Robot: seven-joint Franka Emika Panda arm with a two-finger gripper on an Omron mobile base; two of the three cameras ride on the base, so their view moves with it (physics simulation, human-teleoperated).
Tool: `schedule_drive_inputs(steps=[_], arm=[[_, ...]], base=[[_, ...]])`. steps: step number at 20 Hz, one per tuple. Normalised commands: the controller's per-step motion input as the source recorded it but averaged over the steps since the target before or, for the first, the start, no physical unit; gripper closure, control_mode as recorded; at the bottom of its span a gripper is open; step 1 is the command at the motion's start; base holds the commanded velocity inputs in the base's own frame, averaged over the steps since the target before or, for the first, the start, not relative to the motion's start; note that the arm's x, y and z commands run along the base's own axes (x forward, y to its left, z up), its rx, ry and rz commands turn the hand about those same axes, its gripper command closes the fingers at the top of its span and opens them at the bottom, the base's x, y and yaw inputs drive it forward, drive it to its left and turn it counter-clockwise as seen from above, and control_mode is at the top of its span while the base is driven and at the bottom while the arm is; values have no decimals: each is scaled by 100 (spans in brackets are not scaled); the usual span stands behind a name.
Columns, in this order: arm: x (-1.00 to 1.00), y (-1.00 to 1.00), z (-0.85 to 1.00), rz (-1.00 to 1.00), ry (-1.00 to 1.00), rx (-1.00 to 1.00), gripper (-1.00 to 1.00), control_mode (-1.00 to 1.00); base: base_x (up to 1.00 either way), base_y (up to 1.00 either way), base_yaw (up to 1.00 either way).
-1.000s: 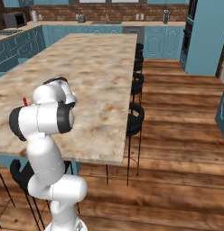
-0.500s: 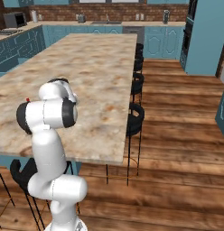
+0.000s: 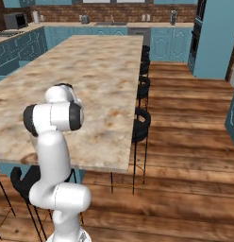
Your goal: Take a straw from the drawer in front and place it inside the glass cup on the dining counter.
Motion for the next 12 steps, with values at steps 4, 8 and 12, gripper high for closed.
schedule_drive_inputs(steps=[4,8,12], arm=[[19,5,-22,-2,-1,0,100,-100],[19,2,-22,-2,-1,0,100,-100],[13,1,-22,-1,0,0,100,-100]], base=[[0,0,0],[0,0,0],[0,0,0]])
